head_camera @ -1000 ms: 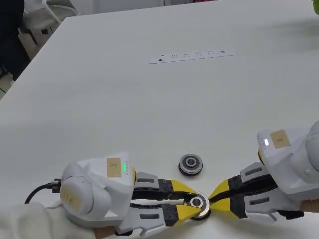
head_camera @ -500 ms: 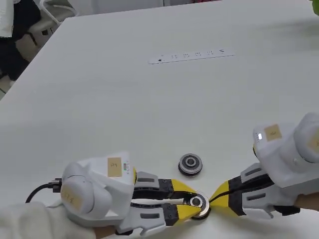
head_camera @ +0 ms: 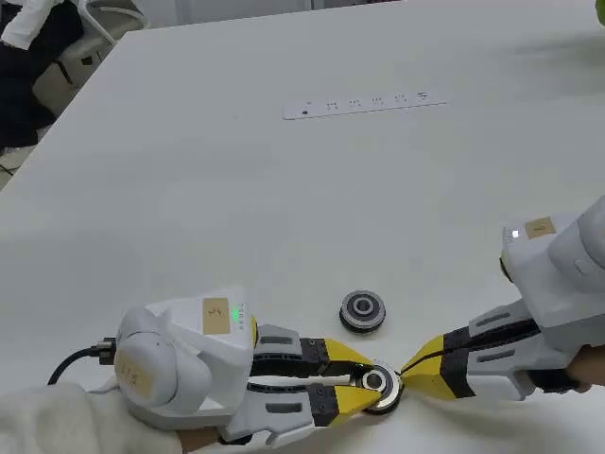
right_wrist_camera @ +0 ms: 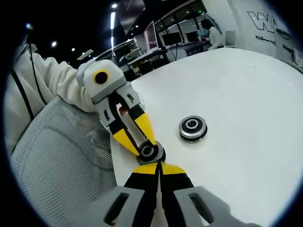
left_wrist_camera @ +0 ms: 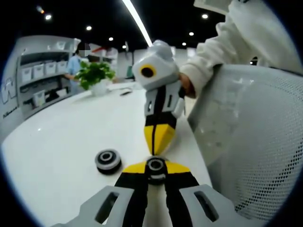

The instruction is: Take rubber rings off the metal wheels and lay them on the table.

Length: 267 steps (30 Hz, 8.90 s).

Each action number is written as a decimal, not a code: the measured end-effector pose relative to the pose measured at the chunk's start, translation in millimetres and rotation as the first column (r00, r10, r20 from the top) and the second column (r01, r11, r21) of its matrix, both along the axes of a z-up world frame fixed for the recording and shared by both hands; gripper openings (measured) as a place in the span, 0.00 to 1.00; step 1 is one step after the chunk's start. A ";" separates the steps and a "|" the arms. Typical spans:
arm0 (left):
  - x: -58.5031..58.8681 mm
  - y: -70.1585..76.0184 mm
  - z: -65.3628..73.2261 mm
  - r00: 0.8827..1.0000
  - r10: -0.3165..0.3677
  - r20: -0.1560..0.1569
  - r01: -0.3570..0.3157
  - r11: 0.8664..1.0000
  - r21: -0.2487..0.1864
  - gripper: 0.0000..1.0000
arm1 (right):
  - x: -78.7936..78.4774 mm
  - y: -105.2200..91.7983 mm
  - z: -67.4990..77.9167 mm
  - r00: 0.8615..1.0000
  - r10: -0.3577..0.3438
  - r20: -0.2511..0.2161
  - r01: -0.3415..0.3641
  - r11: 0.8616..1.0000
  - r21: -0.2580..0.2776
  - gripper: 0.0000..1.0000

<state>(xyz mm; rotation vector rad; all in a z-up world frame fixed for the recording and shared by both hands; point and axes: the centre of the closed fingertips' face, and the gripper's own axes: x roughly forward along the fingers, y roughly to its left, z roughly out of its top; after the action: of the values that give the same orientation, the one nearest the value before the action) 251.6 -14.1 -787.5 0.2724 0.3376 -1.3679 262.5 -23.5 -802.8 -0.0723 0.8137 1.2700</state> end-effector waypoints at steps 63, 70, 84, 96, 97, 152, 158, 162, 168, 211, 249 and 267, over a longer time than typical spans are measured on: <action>-1.9 1.8 -0.9 1.000 0.009 -0.010 -0.009 1.000 -0.024 0.14 | -12.5 18.1 17.5 0.992 -0.017 -0.123 0.034 0.990 0.138 0.00; -2.5 1.2 -0.2 1.000 0.009 -0.002 -0.009 1.000 -0.025 0.14 | -11.9 18.3 18.7 0.991 -0.021 -0.135 0.041 0.988 0.149 0.00; -0.2 -0.2 2.0 1.000 0.015 0.008 -0.015 1.000 -0.014 0.14 | -4.8 18.0 25.2 0.992 -0.041 -0.119 0.062 0.983 0.171 0.00; 2.7 4.7 6.5 0.999 -0.002 -0.040 0.005 0.998 0.068 0.15 | -5.2 13.4 20.9 0.991 -0.047 -0.122 0.060 0.993 0.106 0.00; 1.9 5.4 8.8 0.999 -0.009 -0.054 0.012 0.997 0.071 0.16 | -5.1 13.1 22.2 0.991 -0.049 -0.123 0.062 0.992 0.106 0.00; -35.9 142.6 84.6 0.942 0.335 0.031 -0.336 0.942 0.014 0.80 | -40.2 19.1 120.7 0.999 0.035 -0.011 -0.033 0.990 0.137 0.00; -39.5 143.3 81.6 0.931 0.365 0.004 -0.365 0.931 0.003 0.87 | -38.7 25.2 123.5 0.999 0.040 -0.010 -0.038 0.990 0.135 0.00; -42.2 143.5 84.5 0.923 0.385 -0.014 -0.385 0.922 -0.023 0.89 | -36.0 29.0 120.3 0.999 0.046 -0.006 -0.045 0.992 0.119 0.00; -41.5 145.5 85.5 0.910 0.413 -0.025 -0.414 0.909 -0.042 0.92 | -30.3 40.2 115.0 0.998 0.060 0.005 -0.060 0.992 0.109 0.00; -40.3 152.7 81.2 0.888 0.456 -0.051 -0.459 0.887 -0.055 0.91 | 1.6 86.5 18.2 0.996 0.038 -0.083 -0.041 0.999 -0.031 0.00; -35.1 138.1 79.3 0.911 0.409 -0.054 -0.411 0.911 -0.037 0.90 | 1.2 48.2 32.5 1.000 0.009 -0.025 -0.010 0.999 -0.042 0.10; -31.7 121.2 84.5 0.940 0.339 -0.030 -0.339 0.941 -0.016 0.90 | -7.9 -1.5 18.3 0.999 0.012 0.048 -0.005 0.992 -0.129 0.15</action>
<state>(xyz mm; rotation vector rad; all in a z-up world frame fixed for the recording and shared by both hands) 219.8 107.0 -703.0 0.1691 0.3735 -1.0346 254.6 -24.9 -784.5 -0.2098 0.8540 1.2183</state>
